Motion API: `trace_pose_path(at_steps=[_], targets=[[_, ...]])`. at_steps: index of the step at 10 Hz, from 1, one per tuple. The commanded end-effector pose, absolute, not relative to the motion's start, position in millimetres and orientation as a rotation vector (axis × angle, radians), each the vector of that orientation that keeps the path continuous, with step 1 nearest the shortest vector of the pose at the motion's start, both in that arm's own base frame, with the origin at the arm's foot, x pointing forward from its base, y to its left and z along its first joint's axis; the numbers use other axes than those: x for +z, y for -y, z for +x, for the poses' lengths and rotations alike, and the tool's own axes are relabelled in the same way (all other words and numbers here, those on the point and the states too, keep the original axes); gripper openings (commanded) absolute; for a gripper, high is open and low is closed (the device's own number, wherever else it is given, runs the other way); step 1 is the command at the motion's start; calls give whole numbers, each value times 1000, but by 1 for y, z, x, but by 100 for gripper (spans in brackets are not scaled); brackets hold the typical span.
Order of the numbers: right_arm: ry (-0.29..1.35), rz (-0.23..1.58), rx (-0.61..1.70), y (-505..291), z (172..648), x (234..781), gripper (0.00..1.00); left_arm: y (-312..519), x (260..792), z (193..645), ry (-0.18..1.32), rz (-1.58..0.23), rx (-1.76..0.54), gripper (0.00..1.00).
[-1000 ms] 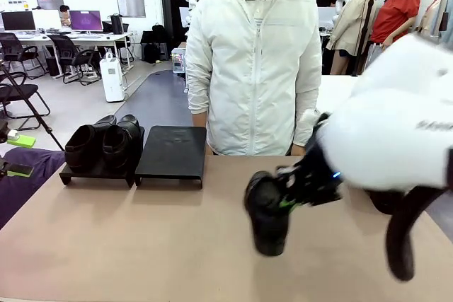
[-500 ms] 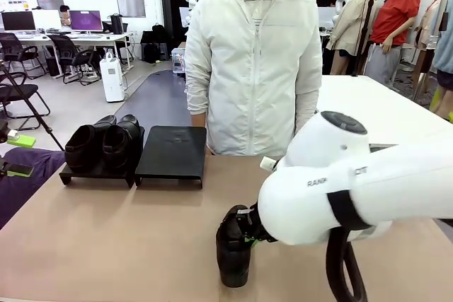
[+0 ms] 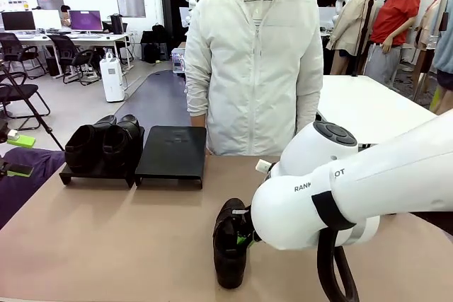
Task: Organize the shoes by placing them on the stand.
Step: Pick up one Shoe and place it in the middle of the table.
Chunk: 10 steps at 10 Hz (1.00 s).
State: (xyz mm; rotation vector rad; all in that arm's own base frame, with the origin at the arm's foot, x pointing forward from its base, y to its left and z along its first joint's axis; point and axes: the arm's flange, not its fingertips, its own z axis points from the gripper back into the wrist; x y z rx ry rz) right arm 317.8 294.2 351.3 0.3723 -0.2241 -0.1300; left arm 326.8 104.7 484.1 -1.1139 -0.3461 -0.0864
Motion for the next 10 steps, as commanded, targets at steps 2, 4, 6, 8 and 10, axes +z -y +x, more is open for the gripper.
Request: trace_pose_path(at_steps=[2, 4, 6, 8, 10], targets=[[210, 410, -122, -283, 315, 375, 100, -107, 484, 324, 348, -1112, -106, 91], [156, 422, -81, -232, 307, 417, 100, -107, 484, 324, 348, -1112, -106, 91], [125, 403, -32, -136, 297, 468, 100, -107, 484, 324, 348, -1112, -106, 91], [80, 491, 13, -44, 298, 489, 100, -107, 484, 324, 348, -1112, -106, 91], [92, 539, -62, 17, 296, 490, 100, -107, 484, 324, 348, -1112, -106, 91]])
